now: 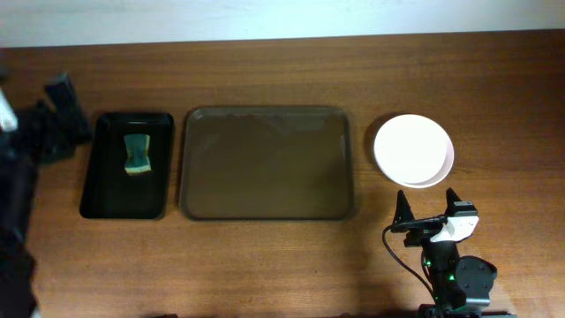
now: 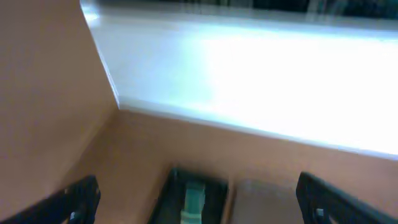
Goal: Clean dirty plates on tray and stack at the side
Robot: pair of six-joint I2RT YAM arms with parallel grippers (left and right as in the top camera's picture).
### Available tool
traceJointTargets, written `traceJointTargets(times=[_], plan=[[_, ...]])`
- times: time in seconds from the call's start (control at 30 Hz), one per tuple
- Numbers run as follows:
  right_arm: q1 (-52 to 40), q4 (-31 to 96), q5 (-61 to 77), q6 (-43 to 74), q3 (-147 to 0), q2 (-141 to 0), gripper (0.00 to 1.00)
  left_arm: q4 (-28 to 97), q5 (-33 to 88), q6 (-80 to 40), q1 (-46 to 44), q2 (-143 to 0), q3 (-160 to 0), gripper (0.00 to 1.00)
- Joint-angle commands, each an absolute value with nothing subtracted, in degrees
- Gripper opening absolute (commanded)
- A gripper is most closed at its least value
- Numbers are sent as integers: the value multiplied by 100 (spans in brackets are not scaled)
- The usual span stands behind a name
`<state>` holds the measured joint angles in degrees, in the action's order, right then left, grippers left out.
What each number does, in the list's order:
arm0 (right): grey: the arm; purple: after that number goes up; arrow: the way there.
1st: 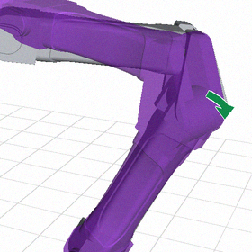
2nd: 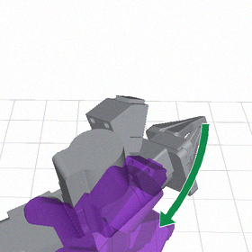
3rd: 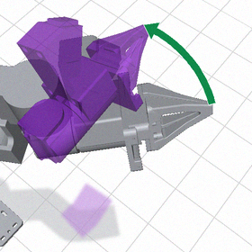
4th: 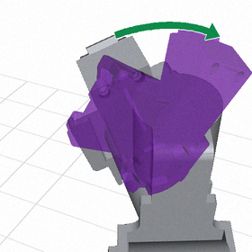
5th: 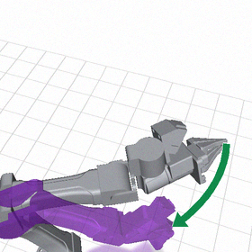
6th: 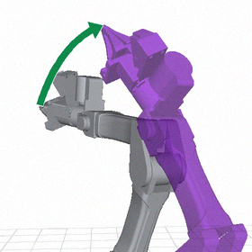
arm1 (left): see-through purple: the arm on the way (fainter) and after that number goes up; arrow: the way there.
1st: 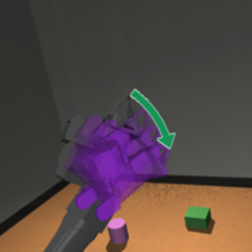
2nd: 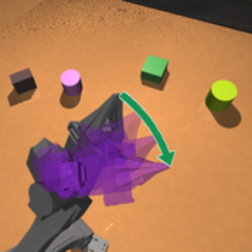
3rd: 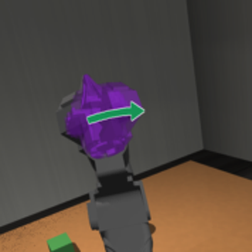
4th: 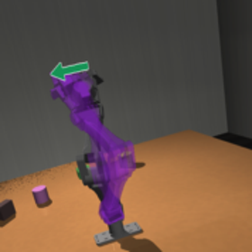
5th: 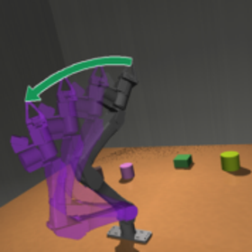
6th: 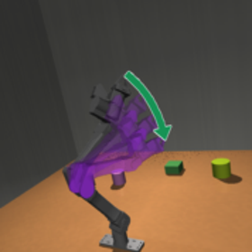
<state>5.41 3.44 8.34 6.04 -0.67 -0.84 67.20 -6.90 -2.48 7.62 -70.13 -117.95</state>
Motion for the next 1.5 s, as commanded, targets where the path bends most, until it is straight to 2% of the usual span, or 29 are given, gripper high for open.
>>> traceJointTargets(times=[0.0, 0.17, 0.33, 0.43, 0.57, 0.8, 1.47], plan=[[489, 368, 880, 644, -32, -54, 98, 5260, -578, -34, 773, -5690, -8722, 99], [489, 368, 882, 644, -32, -54, 98, 2818, -384, -36, 766, -3573, -5009, 99], [489, 368, 880, 644, -32, -54, 98, 1431, -23, -34, 683, -1951, -2556, 99], [489, 368, 880, 644, -32, -54, 99, 652, -38, -34, 565, -1223, -1527, 99], [489, 368, 880, 644, -32, -54, 98, 222, -36, 126, 563, -432, -628, 99], [489, 368, 882, 644, -32, -54, 98, 480, -19, 639, 421, -27, -51, 99], [489, 368, 880, 644, -32, -54, 98, 475, -16, 633, 423, -30, -51, 99]])
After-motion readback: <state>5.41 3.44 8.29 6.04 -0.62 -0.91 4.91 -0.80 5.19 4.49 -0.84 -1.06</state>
